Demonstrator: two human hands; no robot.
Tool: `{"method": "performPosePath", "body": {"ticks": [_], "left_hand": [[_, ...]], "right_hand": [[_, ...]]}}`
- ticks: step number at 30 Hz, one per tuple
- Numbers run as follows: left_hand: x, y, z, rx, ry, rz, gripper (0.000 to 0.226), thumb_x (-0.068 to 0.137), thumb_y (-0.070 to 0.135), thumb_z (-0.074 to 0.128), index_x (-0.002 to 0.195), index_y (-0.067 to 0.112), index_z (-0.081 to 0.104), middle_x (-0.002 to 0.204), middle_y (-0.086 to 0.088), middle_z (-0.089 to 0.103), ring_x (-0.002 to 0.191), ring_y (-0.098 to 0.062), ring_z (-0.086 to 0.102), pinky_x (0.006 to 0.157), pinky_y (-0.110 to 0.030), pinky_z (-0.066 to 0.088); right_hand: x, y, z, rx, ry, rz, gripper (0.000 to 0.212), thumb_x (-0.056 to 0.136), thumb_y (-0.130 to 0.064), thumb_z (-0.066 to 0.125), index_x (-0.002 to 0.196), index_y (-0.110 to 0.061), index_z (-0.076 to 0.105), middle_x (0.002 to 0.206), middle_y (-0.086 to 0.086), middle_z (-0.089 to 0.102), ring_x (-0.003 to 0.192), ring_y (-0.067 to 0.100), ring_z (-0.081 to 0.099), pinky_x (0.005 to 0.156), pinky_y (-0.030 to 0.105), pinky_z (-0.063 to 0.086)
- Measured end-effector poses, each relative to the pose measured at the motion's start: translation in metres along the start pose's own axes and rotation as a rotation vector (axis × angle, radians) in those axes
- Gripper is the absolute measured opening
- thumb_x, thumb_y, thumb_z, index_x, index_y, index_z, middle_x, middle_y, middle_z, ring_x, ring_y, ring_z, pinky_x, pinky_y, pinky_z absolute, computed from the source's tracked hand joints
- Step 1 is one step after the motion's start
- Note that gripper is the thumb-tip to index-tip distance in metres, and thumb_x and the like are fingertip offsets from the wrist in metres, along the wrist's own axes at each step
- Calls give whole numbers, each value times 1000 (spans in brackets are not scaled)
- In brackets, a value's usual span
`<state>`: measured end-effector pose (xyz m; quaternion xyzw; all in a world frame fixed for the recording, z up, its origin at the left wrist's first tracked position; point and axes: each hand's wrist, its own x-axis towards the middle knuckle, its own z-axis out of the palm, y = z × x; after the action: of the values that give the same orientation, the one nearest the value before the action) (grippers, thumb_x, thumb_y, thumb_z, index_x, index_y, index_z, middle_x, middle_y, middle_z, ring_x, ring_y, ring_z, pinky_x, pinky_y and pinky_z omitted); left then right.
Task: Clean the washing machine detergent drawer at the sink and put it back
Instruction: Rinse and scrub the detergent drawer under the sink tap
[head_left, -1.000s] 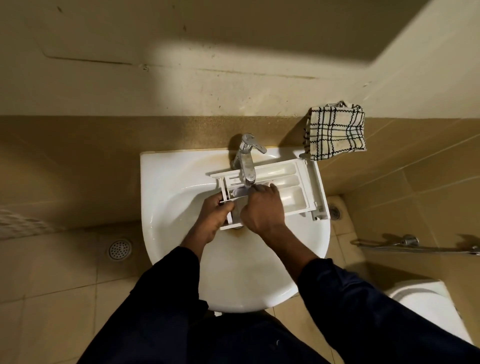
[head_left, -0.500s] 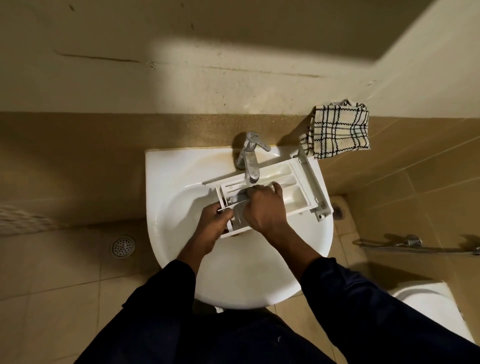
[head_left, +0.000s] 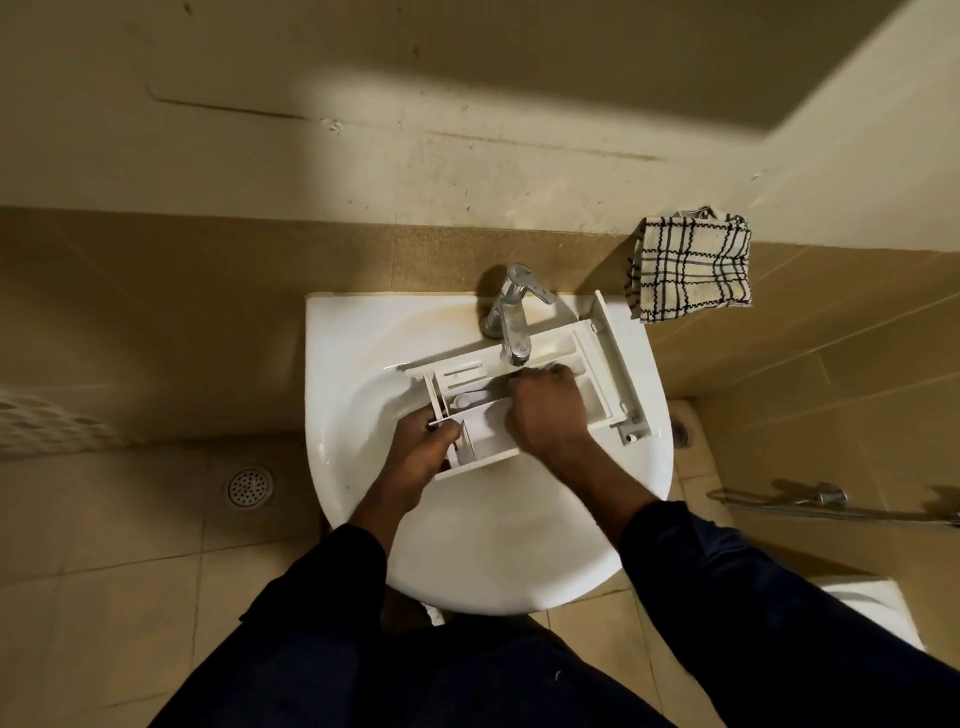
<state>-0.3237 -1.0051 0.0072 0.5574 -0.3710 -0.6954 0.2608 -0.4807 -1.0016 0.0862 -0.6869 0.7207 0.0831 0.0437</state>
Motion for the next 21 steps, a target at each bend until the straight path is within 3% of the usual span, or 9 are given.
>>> {"method": "performPosePath", "body": {"ticks": [2,5,7,11,14,18,21], "left_hand": [[0,-1,-3,6,5,-1,29,70,20,55,92,10,70,78,-10,58,72,-22,52,67,-40,47],[0,-1,0,1,-23,3,29,70,21,54,92,7,68,77,-11,56,73,-25,52,67,-44,51],[-1,0,4,0,-32,4,28,72,20,54,92,10,70,77,-10,59,72,-25,56,70,-55,56],[0,0,0,-19,-62,26,28,74,17,53,94,9,70,79,-11,62,74,-25,60,75,-62,54],[0,3,-7,8,-46,36,25,76,15,54,94,13,71,79,-11,59,73,-26,55,69,-49,54],[10,13,-12,46,-24,46,25,84,4,54,94,17,72,75,-8,54,71,-21,50,67,-37,49],[17,20,-12,100,-34,71,23,84,2,54,89,16,70,74,-8,56,70,-21,54,66,-34,49]], "right_hand": [[4,14,-7,-91,-5,124,31,74,-14,43,88,-14,70,93,10,72,89,29,65,103,37,30],[6,15,-8,-86,19,216,27,79,-14,46,90,-10,70,97,13,70,101,33,61,112,43,20],[3,-1,0,-47,16,178,30,76,-14,51,97,-12,72,97,15,69,102,37,58,107,44,29],[-6,-25,14,77,57,-32,39,63,-16,45,89,-9,74,83,16,71,79,36,65,90,42,45],[-1,-11,10,32,53,38,40,68,-16,50,100,-21,74,91,10,72,88,32,65,96,40,39],[2,7,10,-48,52,213,37,73,-17,48,101,-14,71,99,10,70,100,34,59,102,41,32],[-3,-11,23,10,32,75,48,66,-15,55,112,-13,66,109,12,68,105,35,59,108,45,31]]}}
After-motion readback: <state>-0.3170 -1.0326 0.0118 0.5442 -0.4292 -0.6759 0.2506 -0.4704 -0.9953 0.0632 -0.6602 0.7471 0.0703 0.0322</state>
